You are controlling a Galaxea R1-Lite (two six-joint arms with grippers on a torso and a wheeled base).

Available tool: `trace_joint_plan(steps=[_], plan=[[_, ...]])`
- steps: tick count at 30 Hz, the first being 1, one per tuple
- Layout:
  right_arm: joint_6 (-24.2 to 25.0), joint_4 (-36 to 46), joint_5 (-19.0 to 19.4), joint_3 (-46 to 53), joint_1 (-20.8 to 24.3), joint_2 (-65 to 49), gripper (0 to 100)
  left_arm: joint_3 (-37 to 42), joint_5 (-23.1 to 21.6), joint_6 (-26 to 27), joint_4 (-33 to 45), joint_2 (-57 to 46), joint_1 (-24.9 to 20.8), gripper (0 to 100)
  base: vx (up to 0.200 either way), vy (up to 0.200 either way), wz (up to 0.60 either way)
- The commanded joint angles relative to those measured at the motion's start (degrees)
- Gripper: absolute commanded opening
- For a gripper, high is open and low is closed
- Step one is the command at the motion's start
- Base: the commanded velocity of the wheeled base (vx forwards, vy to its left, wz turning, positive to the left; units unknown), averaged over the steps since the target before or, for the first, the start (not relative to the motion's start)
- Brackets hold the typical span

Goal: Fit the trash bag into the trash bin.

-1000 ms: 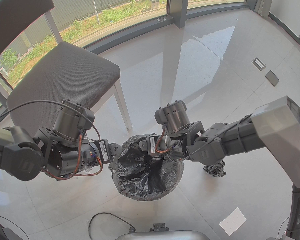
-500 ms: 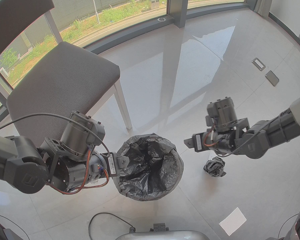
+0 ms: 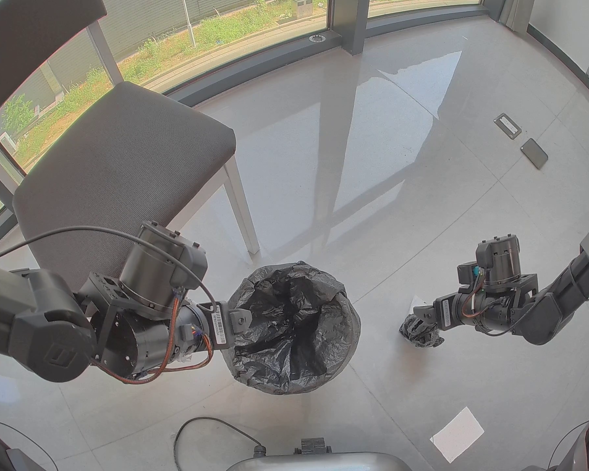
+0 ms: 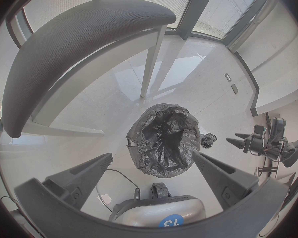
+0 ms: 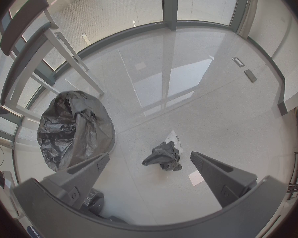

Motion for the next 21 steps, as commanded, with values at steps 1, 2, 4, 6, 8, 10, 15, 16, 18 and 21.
trace_joint_plan(steps=[1,2,4,6,8,10,15,16,18,21], plan=[[-0.07,-0.14,1.63,0.93,-2.24,4.02,100,0.23,0.05,-0.12,-0.01,0.25,0.51,100,0.0,0.0,0.0],[-0.07,-0.23,1.9,0.84,-2.42,4.55,100,0.23,0.05,-0.12,-0.01,0.25,0.51,100,0.0,0.0,0.0],[-0.16,-0.93,2.51,0.49,-2.77,6.4,100,0.23,0.05,-0.03,-0.01,0.43,0.51,100,0.0,0.0,0.0],[-0.16,-1.55,2.95,0.49,-2.77,7.28,100,0.23,0.05,-0.03,-0.01,0.6,0.51,100,0.0,0.0,0.0],[-0.51,-3.57,4.8,0.14,-2.95,10.0,100,0.14,0.05,-0.03,-0.01,1.04,0.51,100,0.0,0.0,0.0],[-0.77,-4.89,5.5,-0.65,-3.3,12.64,100,0.14,0.05,-0.12,-0.01,1.31,0.51,100,0.0,0.0,0.0],[-1.21,-6.03,5.68,-4.96,-4.62,18.44,100,0.14,0.58,-0.03,0.08,1.31,1.21,100,0.0,0.0,0.0],[-1.39,-6.03,5.68,-5.75,-4.97,19.49,100,0.14,0.58,-0.03,0.08,1.31,1.56,100,0.0,0.0,0.0],[-1.83,-6.12,5.68,-7.42,-5.67,21.6,100,0.14,0.58,-0.03,0.08,1.39,2.0,100,0.0,0.0,0.0],[-2.27,-6.2,5.77,-9.7,-6.64,23.89,100,0.23,0.58,-0.12,0.08,1.39,2.62,100,0.0,0.0,0.0]])
